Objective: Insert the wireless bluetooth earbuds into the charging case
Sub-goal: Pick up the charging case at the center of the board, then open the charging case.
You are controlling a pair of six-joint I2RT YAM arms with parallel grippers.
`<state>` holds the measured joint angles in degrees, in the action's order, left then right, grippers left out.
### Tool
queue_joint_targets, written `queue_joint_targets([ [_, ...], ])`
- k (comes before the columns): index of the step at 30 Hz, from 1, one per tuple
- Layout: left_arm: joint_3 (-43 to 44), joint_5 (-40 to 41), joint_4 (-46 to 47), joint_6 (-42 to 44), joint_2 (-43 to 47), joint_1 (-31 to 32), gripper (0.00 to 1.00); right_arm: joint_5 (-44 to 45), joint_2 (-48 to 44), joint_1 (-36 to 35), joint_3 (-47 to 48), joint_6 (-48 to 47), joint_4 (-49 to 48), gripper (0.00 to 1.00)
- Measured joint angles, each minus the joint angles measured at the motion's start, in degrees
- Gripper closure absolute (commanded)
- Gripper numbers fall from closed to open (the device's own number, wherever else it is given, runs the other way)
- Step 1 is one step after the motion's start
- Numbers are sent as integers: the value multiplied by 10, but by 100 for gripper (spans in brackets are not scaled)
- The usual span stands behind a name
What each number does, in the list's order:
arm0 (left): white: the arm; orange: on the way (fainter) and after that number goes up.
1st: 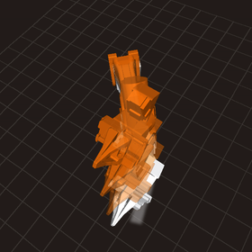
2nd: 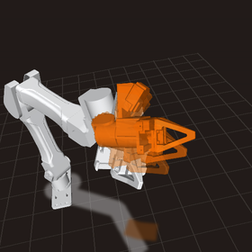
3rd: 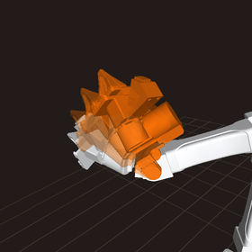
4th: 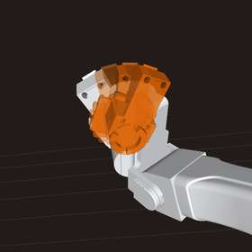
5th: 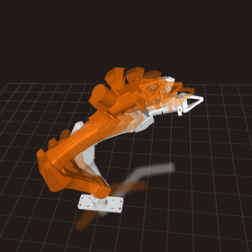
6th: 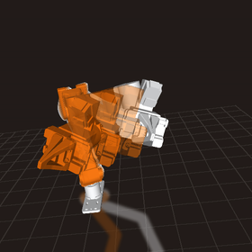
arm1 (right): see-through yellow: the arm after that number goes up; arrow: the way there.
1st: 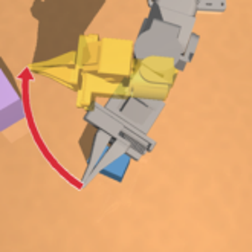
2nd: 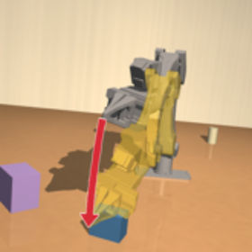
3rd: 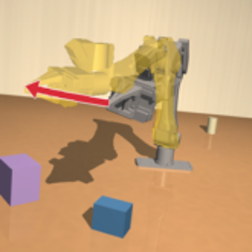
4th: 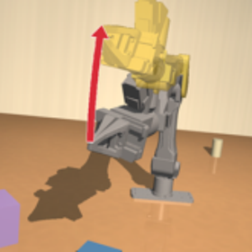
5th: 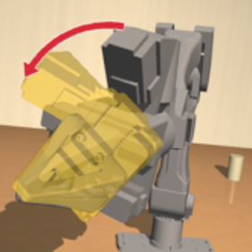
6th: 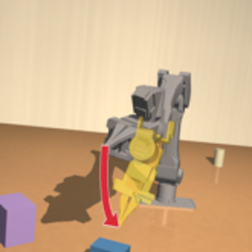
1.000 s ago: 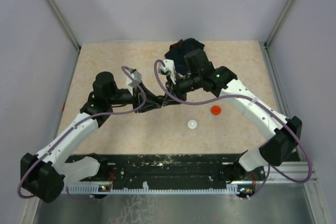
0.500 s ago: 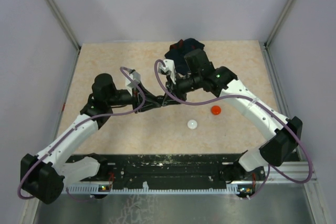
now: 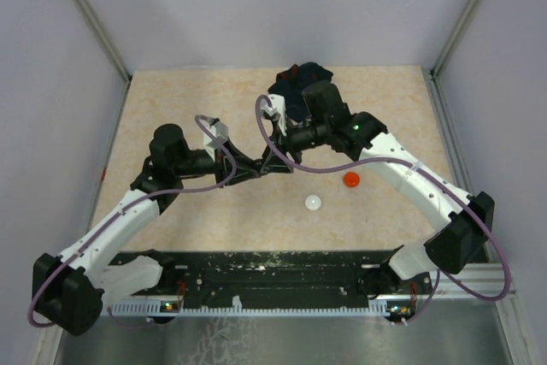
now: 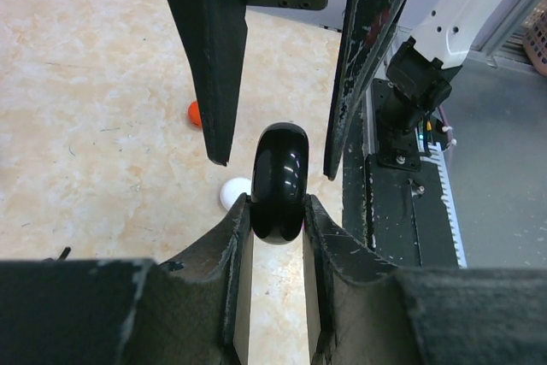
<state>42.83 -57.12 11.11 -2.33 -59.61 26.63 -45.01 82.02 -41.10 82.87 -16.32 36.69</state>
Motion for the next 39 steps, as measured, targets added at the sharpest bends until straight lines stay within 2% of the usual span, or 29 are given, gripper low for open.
queue_joint_targets([
  [20,-13,-2,5,19,15,0,100,-19,0,3,0,9,-15,51],
  [27,-16,-8,6,19,15,0,100,2,0,7,-1,13,-18,52],
  [39,-16,-24,5,20,6,-1,100,36,-35,33,-43,54,-81,52],
])
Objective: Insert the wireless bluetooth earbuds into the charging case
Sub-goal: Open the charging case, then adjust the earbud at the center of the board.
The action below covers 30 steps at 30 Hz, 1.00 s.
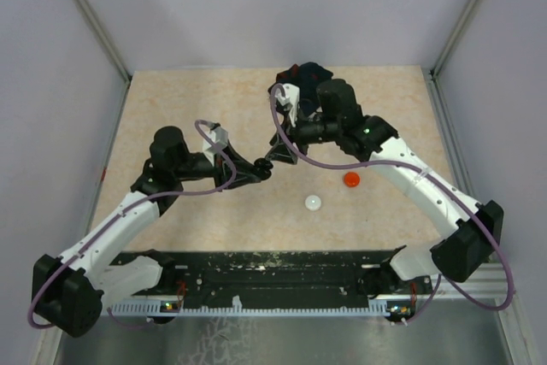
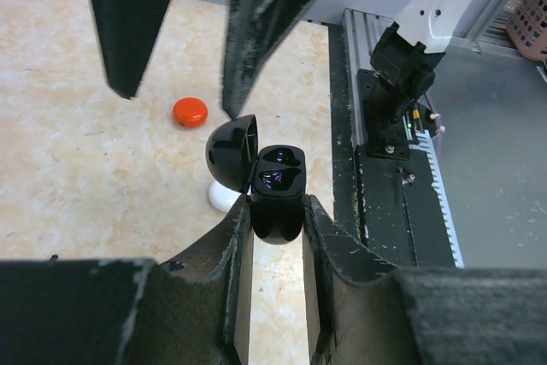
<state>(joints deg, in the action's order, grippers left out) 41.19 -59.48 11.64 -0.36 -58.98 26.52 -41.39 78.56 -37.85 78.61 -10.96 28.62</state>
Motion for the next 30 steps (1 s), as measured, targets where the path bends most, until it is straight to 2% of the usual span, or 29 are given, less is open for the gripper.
queue_joint_targets([
  [9,0,-29,3,0,-7,1,100,28,-2,8,-13,12,-27,52],
  [14,0,-8,-5,10,-7,1,100,31,-2,9,-14,21,-33,50],
  [18,0,68,-35,24,-3,1,100,49,-2,12,-14,31,-40,49],
  [24,0,236,-75,30,15,-1,100,122,3,14,-32,57,-64,48],
  [30,0,376,-93,23,29,-14,100,223,76,14,-45,96,-86,51],
])
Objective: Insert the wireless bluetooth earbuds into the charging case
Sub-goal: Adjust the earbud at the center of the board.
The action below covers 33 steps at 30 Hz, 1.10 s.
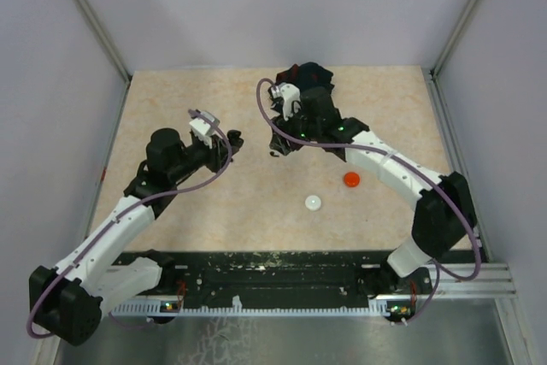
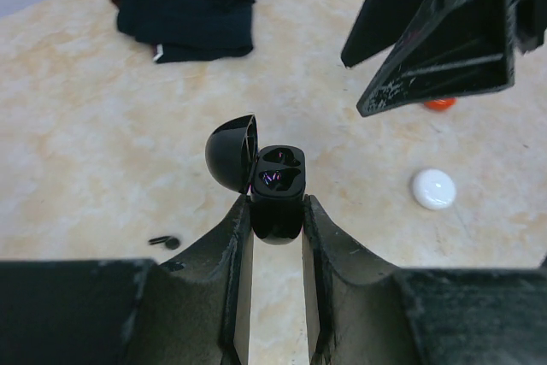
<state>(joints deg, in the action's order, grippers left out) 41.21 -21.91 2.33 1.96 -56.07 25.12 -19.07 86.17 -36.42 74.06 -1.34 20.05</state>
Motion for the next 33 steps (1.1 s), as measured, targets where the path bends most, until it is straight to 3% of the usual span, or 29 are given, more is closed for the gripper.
queue_joint_targets([
  [9,0,69,-10,-14,5,-30,100,86,138,2,-9,73,-63,59],
  [22,0,54,-10,-25,7,-52,100,172,282,-15,21,142,-129,62],
  [33,0,30,-10,-35,-1,-67,100,202,329,-22,60,150,-160,69],
])
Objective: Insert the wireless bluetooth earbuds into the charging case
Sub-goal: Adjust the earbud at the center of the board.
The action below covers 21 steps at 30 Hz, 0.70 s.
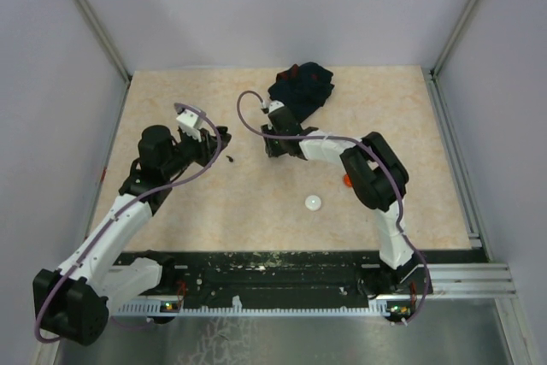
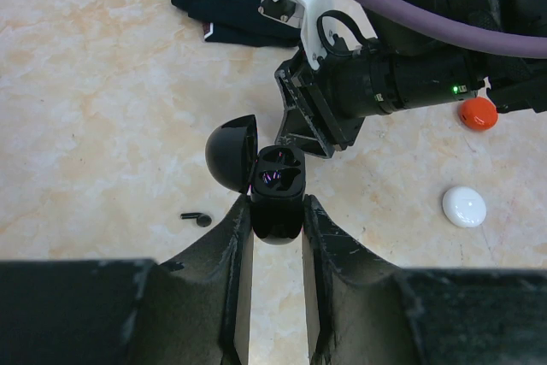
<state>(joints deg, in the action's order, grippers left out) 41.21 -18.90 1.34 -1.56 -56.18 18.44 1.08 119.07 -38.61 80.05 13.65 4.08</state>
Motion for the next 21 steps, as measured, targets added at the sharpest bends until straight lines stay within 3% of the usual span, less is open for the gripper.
queue_joint_targets([
  [11,0,-18,3,-5,0,-9,100,17,2,-10,0,-21,17,81],
  [21,0,-31,4,-12,0,-10,100,-1,-35,-28,-29,-64,76,82],
])
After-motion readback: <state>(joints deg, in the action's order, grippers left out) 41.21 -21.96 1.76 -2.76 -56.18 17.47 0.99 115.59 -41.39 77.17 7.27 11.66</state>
